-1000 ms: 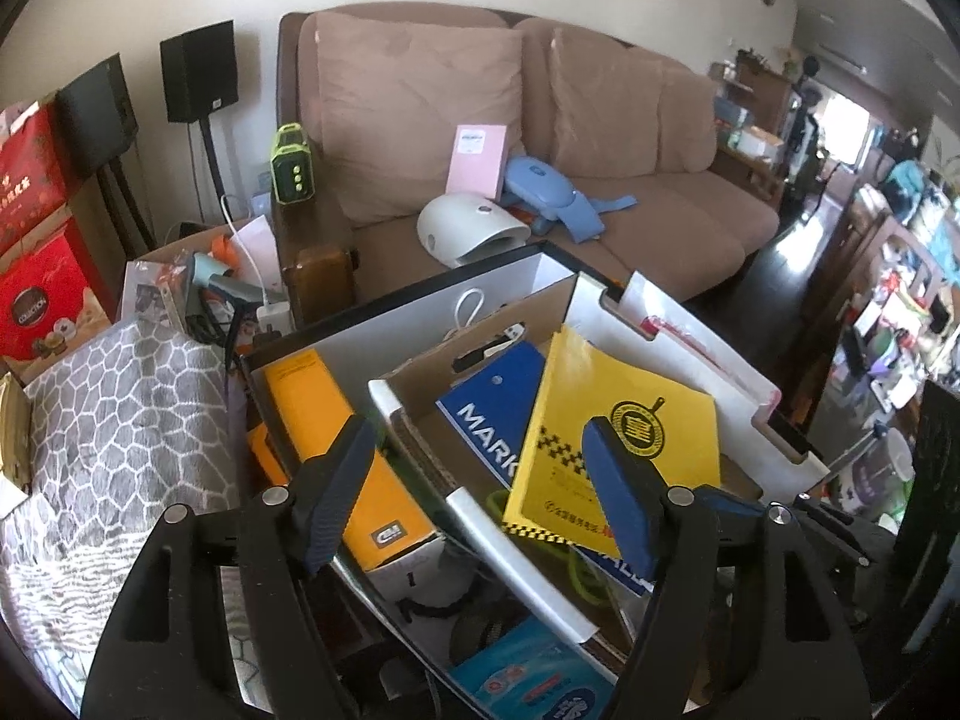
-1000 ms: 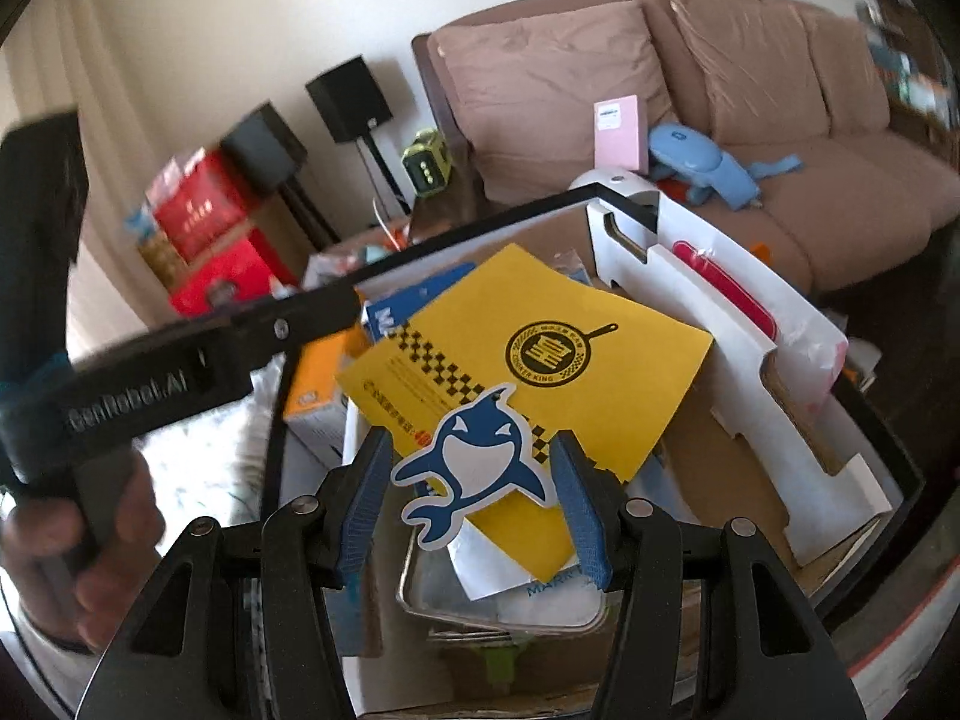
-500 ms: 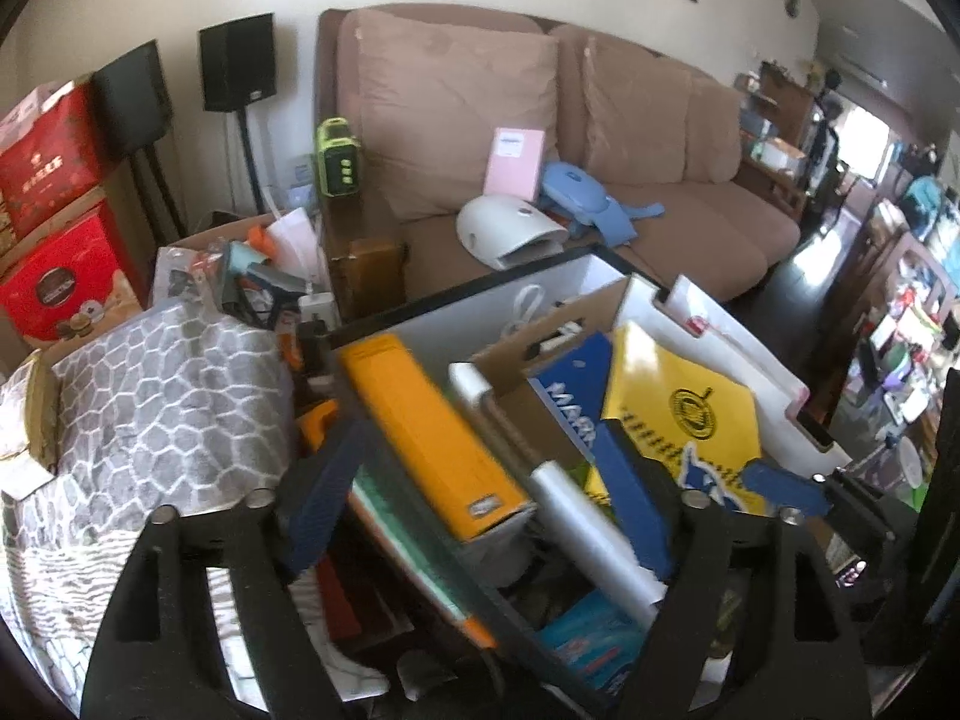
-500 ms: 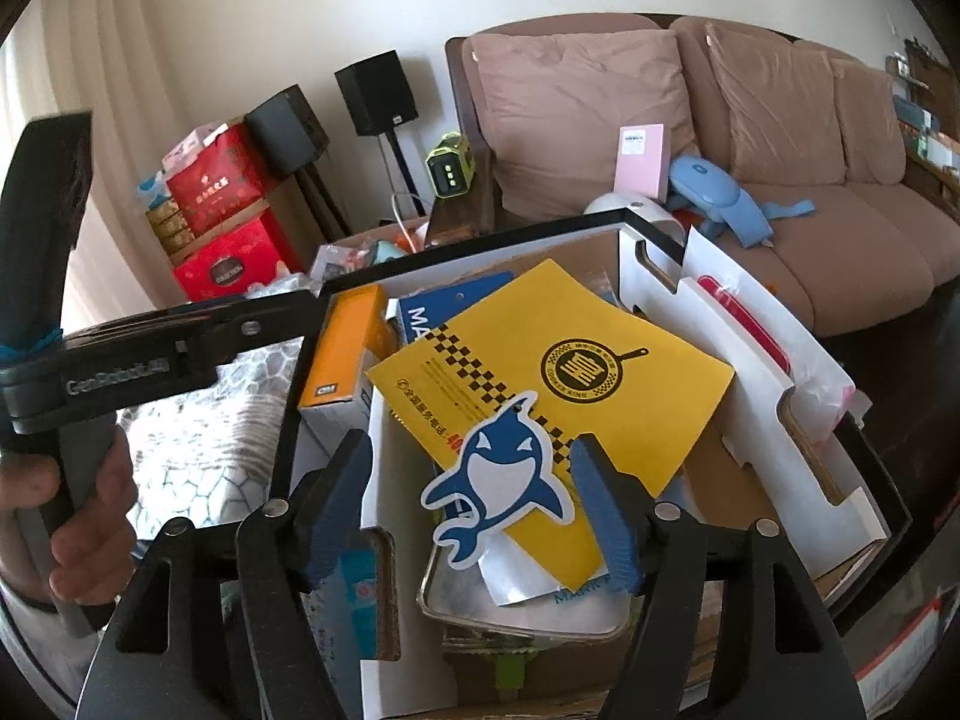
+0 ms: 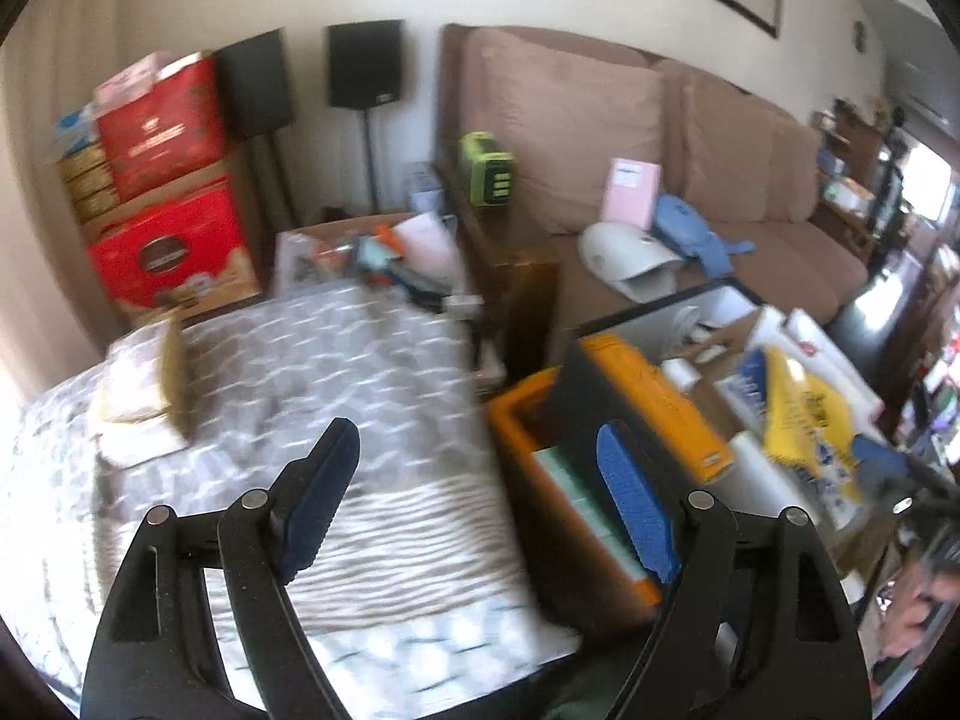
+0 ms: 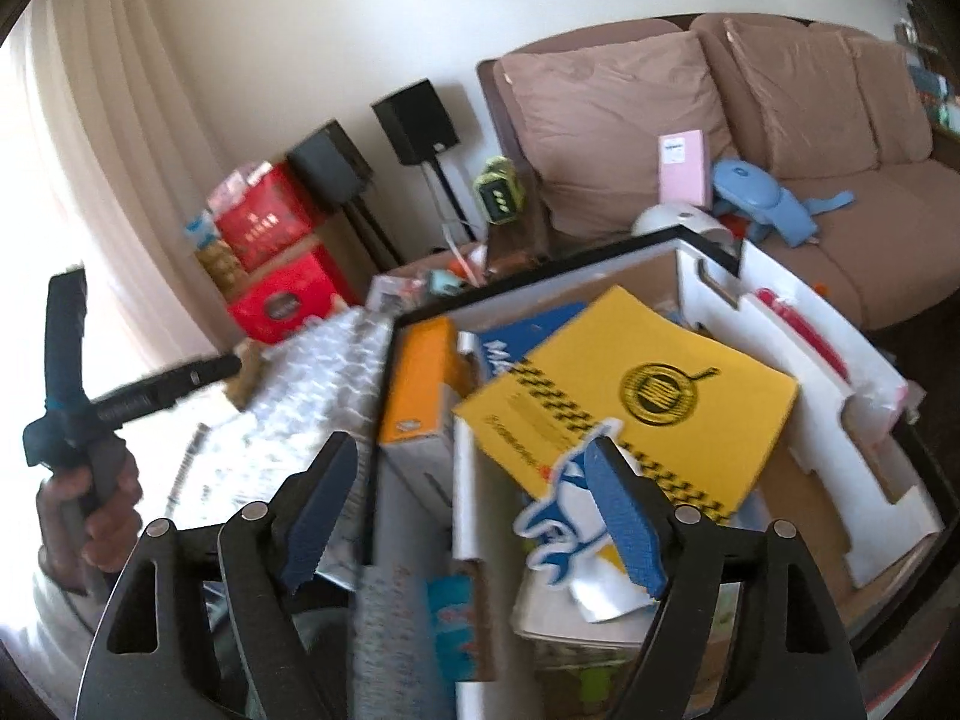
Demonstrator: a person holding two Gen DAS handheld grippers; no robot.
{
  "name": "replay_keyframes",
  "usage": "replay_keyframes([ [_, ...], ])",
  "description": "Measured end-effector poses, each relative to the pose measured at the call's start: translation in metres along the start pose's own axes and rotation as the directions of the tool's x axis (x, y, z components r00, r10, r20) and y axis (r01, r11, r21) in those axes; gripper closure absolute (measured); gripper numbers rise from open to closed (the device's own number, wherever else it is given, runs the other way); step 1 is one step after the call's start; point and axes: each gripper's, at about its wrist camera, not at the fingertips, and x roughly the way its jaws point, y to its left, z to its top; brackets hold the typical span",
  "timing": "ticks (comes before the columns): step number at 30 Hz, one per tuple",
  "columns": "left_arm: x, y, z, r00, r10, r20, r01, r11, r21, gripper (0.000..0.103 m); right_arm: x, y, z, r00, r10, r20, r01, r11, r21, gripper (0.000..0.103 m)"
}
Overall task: Organize objects
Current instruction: 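Move both grippers toward the gold tissue package on the bed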
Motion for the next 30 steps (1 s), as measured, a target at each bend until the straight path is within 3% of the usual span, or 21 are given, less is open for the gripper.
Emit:
replay_keyframes([
  [5,-0.008,0.075,-0.014,0.998,0.065,-0.013,-0.067,0.992,-0.111,0.023,0.002,0.022,0.003,0.997,0.077,0.01,-0.077,0.997,-0.008,0.021],
  [12,-0.016,0.175,-0.031,0.992,0.126,-0.024,-0.128,0.957,-0.259,0.023,0.032,0.074,-0.01,0.984,0.164,-0.07,-0.169,0.984,-0.064,0.019],
  [16,-0.015,0.231,-0.044,0.98,0.196,-0.033,-0.195,0.921,-0.337,0.018,0.071,0.111,-0.026,0.968,0.207,-0.141,-0.216,0.975,-0.053,0.019],
  [19,-0.006,0.274,-0.057,0.982,0.184,-0.045,-0.185,0.886,-0.426,0.018,0.101,0.148,-0.029,0.959,0.209,-0.194,-0.233,0.966,-0.112,0.019],
  [21,-0.001,0.289,-0.061,0.984,0.172,-0.041,-0.172,0.878,-0.447,0.018,0.123,0.178,-0.029,0.954,0.201,-0.221,-0.242,0.954,-0.177,0.019],
  [25,0.019,0.305,-0.065,0.991,0.128,-0.025,-0.126,0.895,-0.428,0.018,0.179,0.232,-0.031,0.945,0.173,-0.279,-0.259,0.915,-0.309,0.019],
  [30,0.056,0.313,-0.057,0.997,0.058,-0.053,-0.073,0.928,-0.364,0.018,0.264,0.277,-0.032,0.927,0.165,-0.336,-0.293,0.877,-0.38,0.019],
])
